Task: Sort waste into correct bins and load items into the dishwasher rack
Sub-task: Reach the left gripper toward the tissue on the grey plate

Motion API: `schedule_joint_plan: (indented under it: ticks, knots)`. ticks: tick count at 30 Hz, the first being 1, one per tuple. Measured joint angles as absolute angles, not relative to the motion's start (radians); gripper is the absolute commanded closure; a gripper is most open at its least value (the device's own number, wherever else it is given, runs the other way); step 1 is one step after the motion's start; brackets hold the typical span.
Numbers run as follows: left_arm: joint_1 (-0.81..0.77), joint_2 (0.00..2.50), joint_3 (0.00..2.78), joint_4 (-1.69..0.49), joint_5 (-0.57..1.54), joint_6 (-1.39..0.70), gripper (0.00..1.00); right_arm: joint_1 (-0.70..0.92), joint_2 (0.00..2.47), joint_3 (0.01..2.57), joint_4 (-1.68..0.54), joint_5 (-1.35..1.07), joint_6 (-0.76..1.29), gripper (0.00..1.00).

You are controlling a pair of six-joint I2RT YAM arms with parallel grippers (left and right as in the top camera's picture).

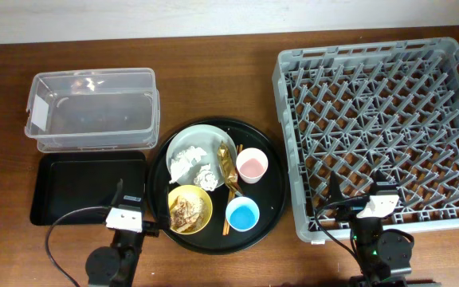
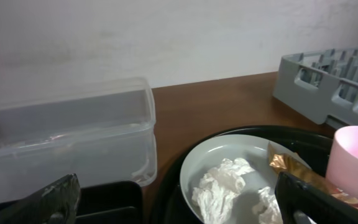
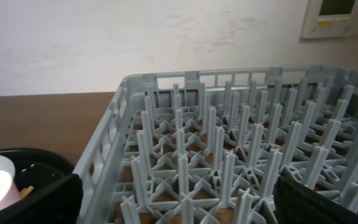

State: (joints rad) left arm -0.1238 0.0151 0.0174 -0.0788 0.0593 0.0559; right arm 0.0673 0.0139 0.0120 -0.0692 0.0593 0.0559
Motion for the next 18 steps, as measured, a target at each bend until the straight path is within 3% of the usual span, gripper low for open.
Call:
schedule_joint_plan:
  ticks: [5, 8, 13, 18]
  knots:
    - [-0.124, 0.152, 0.14, -0.297, 0.083, 0.006, 0.01, 0.067, 0.016, 0.075, -0.221, 0.034, 0.154, 0.01]
    - [-0.124, 0.366, 0.33, -0.442, 0.105, 0.002, 0.01, 0.067, 0.021, 0.202, -0.47, 0.033, 0.162, 0.01]
    - [-0.123, 0.744, 0.618, -0.571, 0.124, -0.001, 0.01, 0.067, 0.023, 0.323, -0.601, 0.033, 0.162, 0.01]
    - [-0.123, 0.941, 0.74, -0.66, 0.155, -0.001, 0.01, 0.067, 0.391, 0.555, -0.707, -0.034, 0.162, 0.01]
